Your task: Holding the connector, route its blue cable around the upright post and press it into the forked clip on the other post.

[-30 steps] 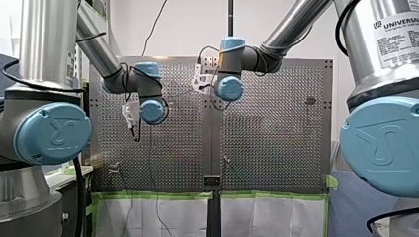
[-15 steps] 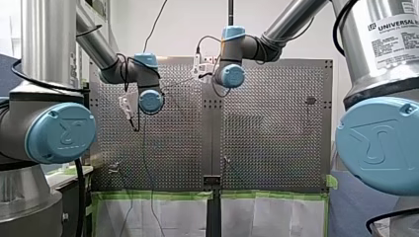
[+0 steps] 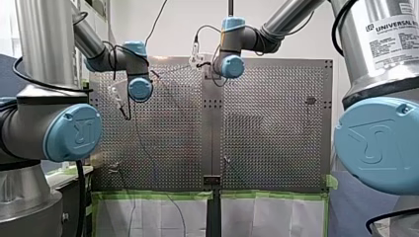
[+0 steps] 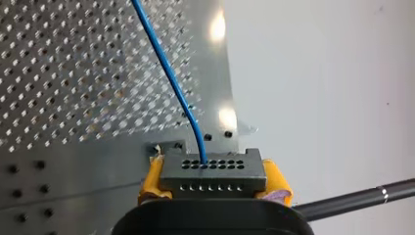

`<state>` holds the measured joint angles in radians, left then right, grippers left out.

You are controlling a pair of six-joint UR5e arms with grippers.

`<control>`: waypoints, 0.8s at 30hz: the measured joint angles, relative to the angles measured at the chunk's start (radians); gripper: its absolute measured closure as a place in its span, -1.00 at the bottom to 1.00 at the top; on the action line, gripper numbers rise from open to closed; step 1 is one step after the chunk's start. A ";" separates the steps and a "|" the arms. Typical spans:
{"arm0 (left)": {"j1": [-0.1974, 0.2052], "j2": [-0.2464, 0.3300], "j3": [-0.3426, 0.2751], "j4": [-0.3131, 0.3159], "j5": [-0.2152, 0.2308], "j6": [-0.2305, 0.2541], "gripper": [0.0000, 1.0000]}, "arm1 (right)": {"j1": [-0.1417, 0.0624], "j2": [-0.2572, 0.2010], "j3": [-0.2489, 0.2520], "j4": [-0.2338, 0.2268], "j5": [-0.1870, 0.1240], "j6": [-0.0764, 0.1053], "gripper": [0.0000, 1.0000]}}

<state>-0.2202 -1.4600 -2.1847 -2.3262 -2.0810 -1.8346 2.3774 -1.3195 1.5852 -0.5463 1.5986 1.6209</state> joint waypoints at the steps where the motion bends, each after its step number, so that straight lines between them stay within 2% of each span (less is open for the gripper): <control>1: 0.007 0.001 0.005 -0.004 0.000 -0.002 1.00 | 0.000 0.000 -0.005 0.001 -0.005 0.000 0.97; 6: 0.032 0.005 0.042 -0.030 -0.001 -0.012 1.00 | 0.000 0.001 -0.037 0.007 -0.031 0.002 0.97; 10: 0.038 0.010 0.071 -0.054 -0.001 -0.015 1.00 | -0.001 0.003 -0.064 0.015 -0.043 0.007 0.97; 15: 0.043 0.034 0.114 -0.095 0.001 -0.018 1.00 | -0.003 0.005 -0.102 0.028 -0.071 0.014 0.97; 24: 0.056 0.042 0.194 -0.168 0.003 -0.030 1.00 | -0.016 0.014 -0.167 0.052 -0.091 0.032 0.97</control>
<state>-0.1639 -1.4181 -1.9906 -2.4943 -2.0781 -1.8644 2.3615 -1.3056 1.4180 -0.4940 1.5076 1.6533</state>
